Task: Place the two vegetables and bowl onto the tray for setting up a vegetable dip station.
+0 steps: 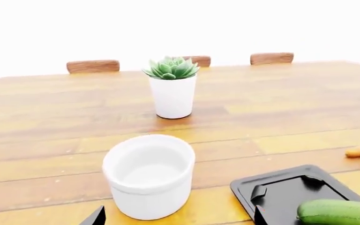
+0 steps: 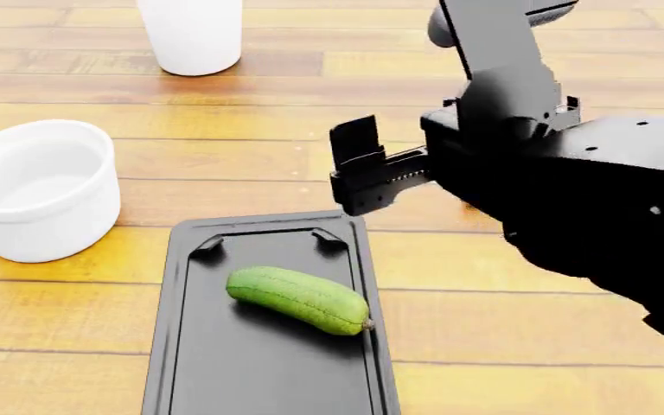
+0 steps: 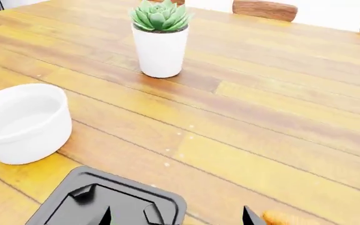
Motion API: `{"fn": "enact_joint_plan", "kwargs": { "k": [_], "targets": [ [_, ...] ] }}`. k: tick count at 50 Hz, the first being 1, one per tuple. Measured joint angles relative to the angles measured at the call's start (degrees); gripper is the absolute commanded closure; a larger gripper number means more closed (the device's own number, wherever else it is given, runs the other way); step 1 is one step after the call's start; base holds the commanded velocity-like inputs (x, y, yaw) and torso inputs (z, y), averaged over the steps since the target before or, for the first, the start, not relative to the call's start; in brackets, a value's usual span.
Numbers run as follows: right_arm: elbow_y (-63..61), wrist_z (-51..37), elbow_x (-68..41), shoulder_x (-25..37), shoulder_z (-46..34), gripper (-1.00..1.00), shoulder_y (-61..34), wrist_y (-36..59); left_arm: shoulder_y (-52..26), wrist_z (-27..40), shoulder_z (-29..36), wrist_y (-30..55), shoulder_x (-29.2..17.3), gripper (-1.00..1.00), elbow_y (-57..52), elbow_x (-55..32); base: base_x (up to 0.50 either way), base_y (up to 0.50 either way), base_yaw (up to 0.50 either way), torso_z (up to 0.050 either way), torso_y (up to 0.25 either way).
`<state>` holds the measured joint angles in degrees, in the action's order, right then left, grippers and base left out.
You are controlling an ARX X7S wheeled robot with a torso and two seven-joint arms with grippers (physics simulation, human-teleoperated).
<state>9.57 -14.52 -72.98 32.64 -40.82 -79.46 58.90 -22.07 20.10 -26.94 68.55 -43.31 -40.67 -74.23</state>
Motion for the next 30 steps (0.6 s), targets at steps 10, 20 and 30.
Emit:
{"fn": "enact_joint_plan", "kwargs": {
  "k": [10, 20, 30],
  "targets": [
    [-11.81, -10.36, -4.63, 9.44, 9.03, -1.00, 10.38, -6.21, -5.25, 1.16, 3.54, 0.48, -0.18, -1.00, 3.86, -0.47, 0.00, 0.00, 0.00, 0.000, 0.000],
    [-16.72, -14.50, -5.76, 15.08, 12.95, -1.00, 15.86, -9.04, -7.09, 1.36, 4.99, 0.33, -0.29, -1.00, 5.59, -0.33, 0.00, 0.00, 0.00, 0.000, 0.000],
    [-16.69, -15.47, -4.31, 17.37, 13.25, -1.00, 17.48, -9.46, -7.03, 1.25, 5.44, -0.11, -0.34, -1.00, 6.13, 0.11, 0.00, 0.00, 0.00, 0.000, 0.000]
  ]
}}
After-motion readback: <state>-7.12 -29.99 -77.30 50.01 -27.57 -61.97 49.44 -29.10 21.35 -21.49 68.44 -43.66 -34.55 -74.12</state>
